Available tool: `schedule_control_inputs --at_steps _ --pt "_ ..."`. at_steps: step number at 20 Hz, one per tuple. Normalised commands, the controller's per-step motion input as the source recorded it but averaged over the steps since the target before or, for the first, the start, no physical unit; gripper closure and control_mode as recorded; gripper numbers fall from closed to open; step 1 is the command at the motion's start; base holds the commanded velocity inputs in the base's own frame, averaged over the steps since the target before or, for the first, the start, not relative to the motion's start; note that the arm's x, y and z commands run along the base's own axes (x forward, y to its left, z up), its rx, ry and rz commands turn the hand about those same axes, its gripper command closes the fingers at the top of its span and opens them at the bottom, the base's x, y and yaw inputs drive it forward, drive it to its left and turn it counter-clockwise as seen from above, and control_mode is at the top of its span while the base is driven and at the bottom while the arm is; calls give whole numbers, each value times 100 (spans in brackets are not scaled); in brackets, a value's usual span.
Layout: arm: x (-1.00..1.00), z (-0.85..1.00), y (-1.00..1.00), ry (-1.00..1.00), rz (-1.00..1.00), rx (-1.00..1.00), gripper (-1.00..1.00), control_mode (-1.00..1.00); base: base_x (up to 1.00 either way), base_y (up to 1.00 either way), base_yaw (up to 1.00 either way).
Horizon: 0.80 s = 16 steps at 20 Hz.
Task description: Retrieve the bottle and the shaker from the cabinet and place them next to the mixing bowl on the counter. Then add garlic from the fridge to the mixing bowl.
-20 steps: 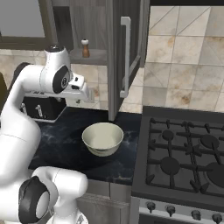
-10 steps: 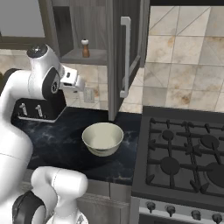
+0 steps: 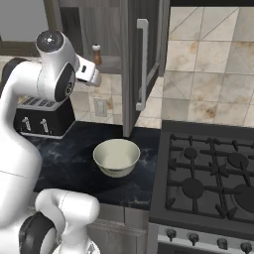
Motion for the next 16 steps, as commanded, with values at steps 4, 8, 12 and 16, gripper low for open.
schedule_control_inputs --at_steps 4,8,12,16 --pt "1 30 -8 -28 0 -3 -100 -100 0 0 0" --pt "18 11 -1 -20 0 -5 -100 -100 0 0 0" --pt "15 10 -7 -5 0 -4 -100 -100 0 0 0" --pt "31 6 -3 0 0 -8 -100 -100 0 0 0"
